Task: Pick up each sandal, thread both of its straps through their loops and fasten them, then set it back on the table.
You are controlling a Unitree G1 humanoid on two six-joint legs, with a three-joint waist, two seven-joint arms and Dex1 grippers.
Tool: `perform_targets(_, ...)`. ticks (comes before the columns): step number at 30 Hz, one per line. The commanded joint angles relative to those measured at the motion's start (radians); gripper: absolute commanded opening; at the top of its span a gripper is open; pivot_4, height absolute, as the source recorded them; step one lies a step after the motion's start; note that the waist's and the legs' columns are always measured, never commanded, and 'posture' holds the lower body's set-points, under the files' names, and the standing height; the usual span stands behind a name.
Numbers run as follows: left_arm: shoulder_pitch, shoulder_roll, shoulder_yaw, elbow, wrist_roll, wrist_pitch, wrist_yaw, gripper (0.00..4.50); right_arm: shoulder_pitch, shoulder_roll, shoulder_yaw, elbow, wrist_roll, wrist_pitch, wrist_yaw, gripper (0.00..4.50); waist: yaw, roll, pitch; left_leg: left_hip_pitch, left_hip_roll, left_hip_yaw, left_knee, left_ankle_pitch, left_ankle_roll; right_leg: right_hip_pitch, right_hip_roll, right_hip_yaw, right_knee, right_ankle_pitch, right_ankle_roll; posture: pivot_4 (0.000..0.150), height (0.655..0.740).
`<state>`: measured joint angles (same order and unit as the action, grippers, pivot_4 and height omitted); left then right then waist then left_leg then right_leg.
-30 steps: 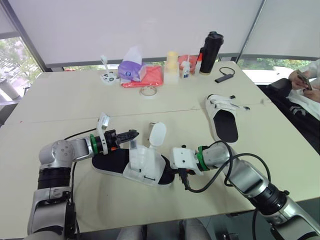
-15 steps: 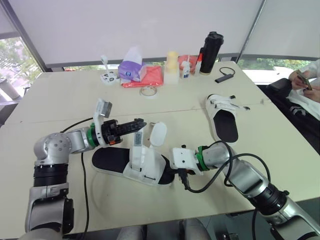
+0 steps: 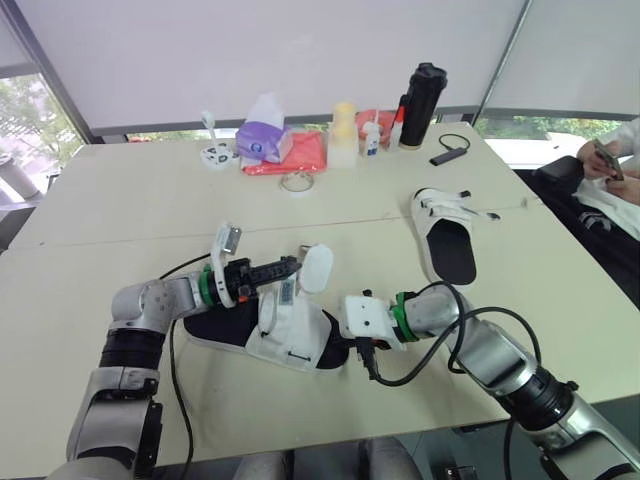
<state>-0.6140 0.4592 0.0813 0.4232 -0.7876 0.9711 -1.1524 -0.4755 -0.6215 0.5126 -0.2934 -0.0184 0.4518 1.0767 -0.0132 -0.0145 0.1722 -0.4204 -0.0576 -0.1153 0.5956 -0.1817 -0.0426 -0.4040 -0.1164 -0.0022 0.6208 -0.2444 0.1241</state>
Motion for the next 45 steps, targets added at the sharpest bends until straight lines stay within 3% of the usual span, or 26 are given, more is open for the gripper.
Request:
perform_targets(1, -0.041, -0.005, -0.004, 0.063, 0.039, -0.048, -0.036, 0.04, 0.014, -0.013, 0.019, 0.022, -0.034, 0.026, -0.007, 0.0, 0.0, 0.0, 0.0, 0.0, 0.0, 0.0, 0.0, 0.0, 0.0, 0.0, 0.0, 0.0, 0.0, 0.0, 0.0, 0.15, 0.74)
perform_targets(9, -0.111, -0.036, 0.023, 0.178, 0.073, -0.077, -0.051, 0.04, 0.011, -0.01, 0.021, 0.023, -0.036, 0.026, -0.006, 0.0, 0.0, 0.0, 0.0, 0.0, 0.0, 0.0, 0.0, 0.0, 0.0, 0.0, 0.0, 0.0, 0.0, 0.001, 0.002, 0.15, 0.74)
perform_targets(16, -0.177, -0.064, 0.103, 0.208, 0.029, -0.027, -0.021, 0.04, 0.015, -0.01, 0.021, 0.019, -0.038, 0.029, -0.008, 0.0, 0.001, 0.0, 0.0, 0.0, 0.0, 0.0, 0.0, 0.0, 0.0, 0.0, 0.0, 0.0, 0.0, 0.002, 0.003, 0.15, 0.74)
perform_targets(24, -0.204, -0.071, 0.175, 0.148, -0.021, 0.049, 0.01, 0.04, 0.022, -0.013, 0.023, 0.012, -0.038, 0.033, -0.013, 0.0, 0.002, -0.001, 0.0, -0.001, -0.001, -0.001, 0.0, 0.0, 0.0, 0.001, 0.0, 0.0, 0.0, 0.002, 0.004, 0.15, 0.74)
perform_targets(37, -0.172, -0.076, 0.165, 0.028, -0.054, 0.099, -0.016, 0.04, 0.022, -0.018, 0.026, 0.01, -0.041, 0.03, -0.008, 0.0, 0.003, -0.001, 0.001, -0.001, -0.001, -0.001, 0.0, 0.0, 0.0, 0.001, 0.0, 0.0, 0.0, 0.002, 0.005, 0.15, 0.74)
perform_targets(45, -0.201, -0.077, 0.149, 0.058, -0.03, 0.065, -0.015, 0.04, 0.024, -0.018, 0.025, 0.01, -0.043, 0.032, -0.007, 0.0, 0.003, -0.001, 0.001, -0.001, -0.001, -0.001, 0.0, 0.0, 0.0, 0.001, 0.0, 0.0, 0.0, 0.002, 0.005, 0.15, 0.74)
